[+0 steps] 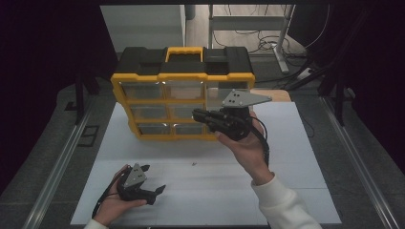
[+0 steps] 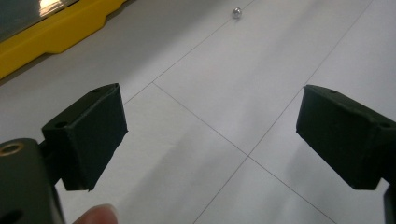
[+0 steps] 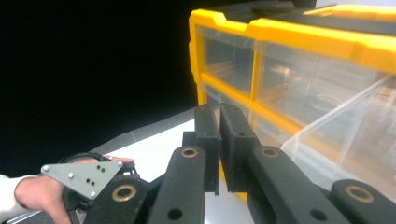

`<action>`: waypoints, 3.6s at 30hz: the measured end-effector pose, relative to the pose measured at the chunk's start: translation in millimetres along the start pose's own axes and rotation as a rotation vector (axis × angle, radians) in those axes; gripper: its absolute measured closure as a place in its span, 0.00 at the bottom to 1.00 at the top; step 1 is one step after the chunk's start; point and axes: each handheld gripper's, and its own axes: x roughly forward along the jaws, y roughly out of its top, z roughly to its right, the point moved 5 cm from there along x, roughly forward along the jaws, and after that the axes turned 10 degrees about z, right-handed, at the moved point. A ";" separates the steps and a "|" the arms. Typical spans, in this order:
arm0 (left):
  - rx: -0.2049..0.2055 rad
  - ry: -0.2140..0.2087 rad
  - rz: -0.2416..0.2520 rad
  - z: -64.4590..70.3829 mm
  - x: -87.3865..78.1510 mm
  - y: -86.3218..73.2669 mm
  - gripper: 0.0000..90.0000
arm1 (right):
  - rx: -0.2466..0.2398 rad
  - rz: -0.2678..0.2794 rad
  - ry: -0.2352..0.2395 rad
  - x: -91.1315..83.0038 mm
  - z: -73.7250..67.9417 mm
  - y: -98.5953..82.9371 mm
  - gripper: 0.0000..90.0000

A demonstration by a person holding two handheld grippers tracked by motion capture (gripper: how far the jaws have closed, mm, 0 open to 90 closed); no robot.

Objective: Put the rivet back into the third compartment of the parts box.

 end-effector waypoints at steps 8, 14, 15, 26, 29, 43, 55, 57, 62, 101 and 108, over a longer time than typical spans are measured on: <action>0.000 0.000 0.000 0.2 0.0 0.0 0.10 | -0.003 0.029 -0.026 -3.4 6.8 16.3 0.96; -0.001 0.001 -0.001 -0.2 -0.1 -0.3 0.10 | 0.008 0.059 -0.072 -10.5 20.0 27.1 0.96; -0.001 -0.001 -0.001 -0.2 -0.1 -0.3 0.10 | 0.011 0.068 -0.081 -11.9 22.7 28.8 0.96; 0.000 -0.002 -0.004 0.3 0.6 -0.5 0.10 | 0.026 0.090 -0.218 -31.9 54.0 34.1 0.96; -0.001 -0.002 -0.004 0.4 0.8 -0.5 0.10 | 0.026 0.086 -0.237 -34.4 58.6 33.2 0.96; 0.002 -0.002 -0.006 0.2 0.4 -0.8 0.10 | 0.011 0.089 -0.209 -25.1 50.0 24.1 0.52; 0.001 -0.001 -0.006 0.4 0.6 -0.8 0.10 | -0.005 0.069 -0.032 -22.8 16.0 11.0 0.40; 0.001 0.000 -0.006 0.4 0.5 -0.7 0.10 | -0.010 0.068 -0.004 -22.8 10.7 9.2 0.40; 0.001 0.000 -0.005 0.3 0.4 -0.7 0.10 | -0.018 0.044 0.048 -21.1 -0.4 1.5 0.40; -0.001 0.004 0.005 0.9 -0.6 -0.1 0.10 | -0.013 -0.193 0.083 16.4 -10.2 -99.1 0.37; 0.001 0.003 0.003 1.2 -0.8 -0.4 0.10 | 0.003 -0.232 0.076 23.0 -6.3 -115.1 0.36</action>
